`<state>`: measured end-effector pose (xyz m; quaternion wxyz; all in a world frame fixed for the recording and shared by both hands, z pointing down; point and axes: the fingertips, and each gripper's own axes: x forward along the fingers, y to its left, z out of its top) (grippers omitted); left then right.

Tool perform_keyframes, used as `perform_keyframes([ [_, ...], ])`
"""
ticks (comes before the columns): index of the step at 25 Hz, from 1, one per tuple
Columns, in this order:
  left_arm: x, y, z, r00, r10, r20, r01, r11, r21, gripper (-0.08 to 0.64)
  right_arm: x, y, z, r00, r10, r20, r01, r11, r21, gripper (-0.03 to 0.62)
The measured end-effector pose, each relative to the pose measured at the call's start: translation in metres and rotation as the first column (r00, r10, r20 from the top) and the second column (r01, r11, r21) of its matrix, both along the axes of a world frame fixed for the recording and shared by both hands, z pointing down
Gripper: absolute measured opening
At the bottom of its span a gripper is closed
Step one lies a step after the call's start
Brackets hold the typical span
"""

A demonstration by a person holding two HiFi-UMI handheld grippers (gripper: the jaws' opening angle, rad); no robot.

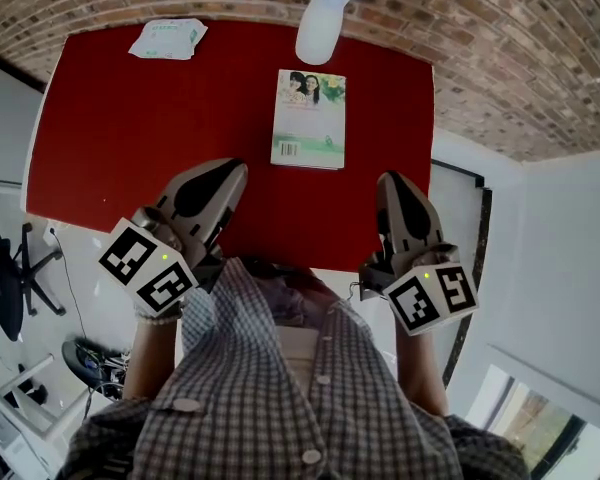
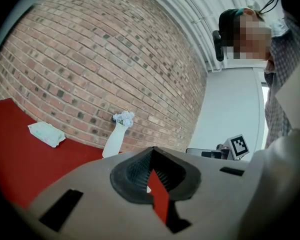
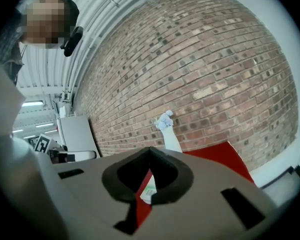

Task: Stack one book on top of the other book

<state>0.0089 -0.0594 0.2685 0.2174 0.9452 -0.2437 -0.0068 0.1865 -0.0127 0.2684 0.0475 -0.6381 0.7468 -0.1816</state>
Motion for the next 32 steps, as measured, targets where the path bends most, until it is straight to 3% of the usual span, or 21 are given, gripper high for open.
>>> perform_keyframes([
  [11, -0.002, 0.012, -0.036, 1.000, -0.003, -0.027, 0.005, 0.997, 0.077, 0.008, 0.004, 0.009, -0.032, 1.000, 0.011, 0.028, -0.013, 0.996, 0.084, 0.006],
  [32, -0.001, 0.016, -0.037, 1.000, 0.018, -0.023, -0.016, 0.997, 0.081, 0.008, -0.003, 0.004, -0.048, 1.000, -0.021, -0.011, 0.022, 0.994, 0.111, 0.006],
])
